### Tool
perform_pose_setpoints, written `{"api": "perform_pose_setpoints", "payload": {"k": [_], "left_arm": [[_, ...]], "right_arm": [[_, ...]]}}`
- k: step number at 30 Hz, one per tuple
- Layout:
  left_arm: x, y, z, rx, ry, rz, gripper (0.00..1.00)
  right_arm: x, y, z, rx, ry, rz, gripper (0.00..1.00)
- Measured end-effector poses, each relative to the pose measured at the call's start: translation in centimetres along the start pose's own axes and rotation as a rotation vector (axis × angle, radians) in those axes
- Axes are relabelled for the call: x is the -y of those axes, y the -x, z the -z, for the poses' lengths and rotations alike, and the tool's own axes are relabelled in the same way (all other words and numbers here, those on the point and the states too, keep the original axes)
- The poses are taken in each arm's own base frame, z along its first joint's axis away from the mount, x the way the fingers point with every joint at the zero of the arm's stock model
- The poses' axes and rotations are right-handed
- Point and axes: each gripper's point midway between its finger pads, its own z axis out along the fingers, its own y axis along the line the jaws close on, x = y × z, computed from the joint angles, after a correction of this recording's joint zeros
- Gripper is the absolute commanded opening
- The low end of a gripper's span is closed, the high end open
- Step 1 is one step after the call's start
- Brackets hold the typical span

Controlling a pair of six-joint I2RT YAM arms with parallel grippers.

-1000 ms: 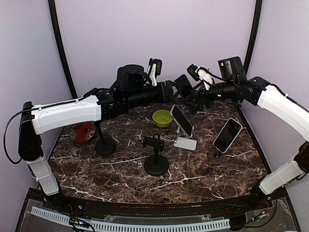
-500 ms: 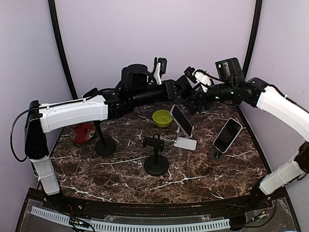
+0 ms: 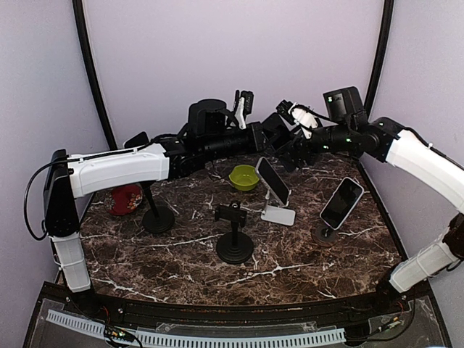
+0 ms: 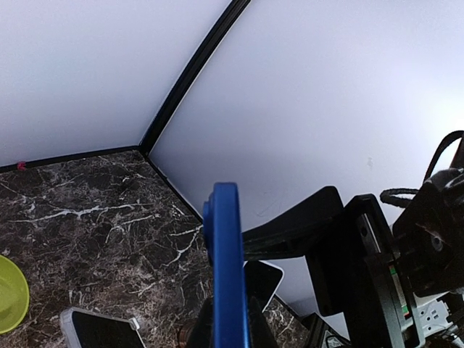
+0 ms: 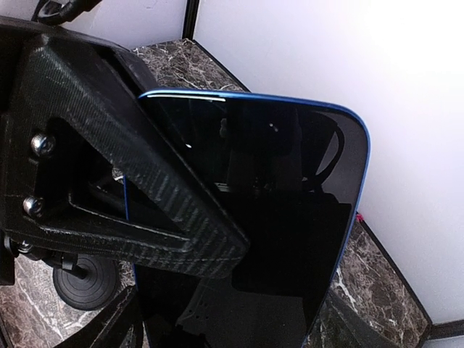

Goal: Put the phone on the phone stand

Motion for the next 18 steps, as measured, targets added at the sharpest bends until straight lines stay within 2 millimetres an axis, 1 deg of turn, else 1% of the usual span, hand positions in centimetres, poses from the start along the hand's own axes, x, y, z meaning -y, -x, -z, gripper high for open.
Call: {"api": "perform_pose_setpoints", "payload": {"k": [2, 3, 6, 7, 10, 13, 15, 18], "left_arm": [[0.0, 0.0, 0.0, 0.000, -0.001, 0.001, 0.00], [0.0, 0.0, 0.0, -0.001, -0.003, 0.001, 0.00], [0.0, -0.1, 0.0, -0.010, -0.012, -0.005, 0.00], [0.1, -0.2, 0.1, -0.022, -0.020, -0.015, 0.00], [-0.1, -0.8, 0.2, -0.058, -0.028, -0.059, 0.00], [-0.7, -1.1, 1.0, -0.104, -0.008, -0.112, 0.00], [-0.9, -0.5, 2.2, -0.116, 0.012, -0.156, 0.00], [-0.7, 2.1, 5.3, -0.080, 0.045, -0.236, 0.00]], "right_arm": [[0.0, 0.0, 0.0, 0.000, -0.002, 0.001, 0.66], [0.0, 0.0, 0.0, -0.001, -0.002, 0.001, 0.77], [-0.3, 0.0, 0.0, 0.003, 0.015, 0.012, 0.98], [-0.6, 0.1, 0.1, 0.006, 0.037, 0.018, 1.00], [-1.3, 0.5, 0.9, 0.024, 0.112, 0.006, 0.99], [-1.5, 1.8, 2.1, 0.079, 0.180, -0.021, 0.99], [-1.9, 2.6, 3.1, 0.122, 0.233, -0.033, 0.99], [-3.2, 3.0, 3.9, 0.154, 0.317, -0.036, 0.96]]}}
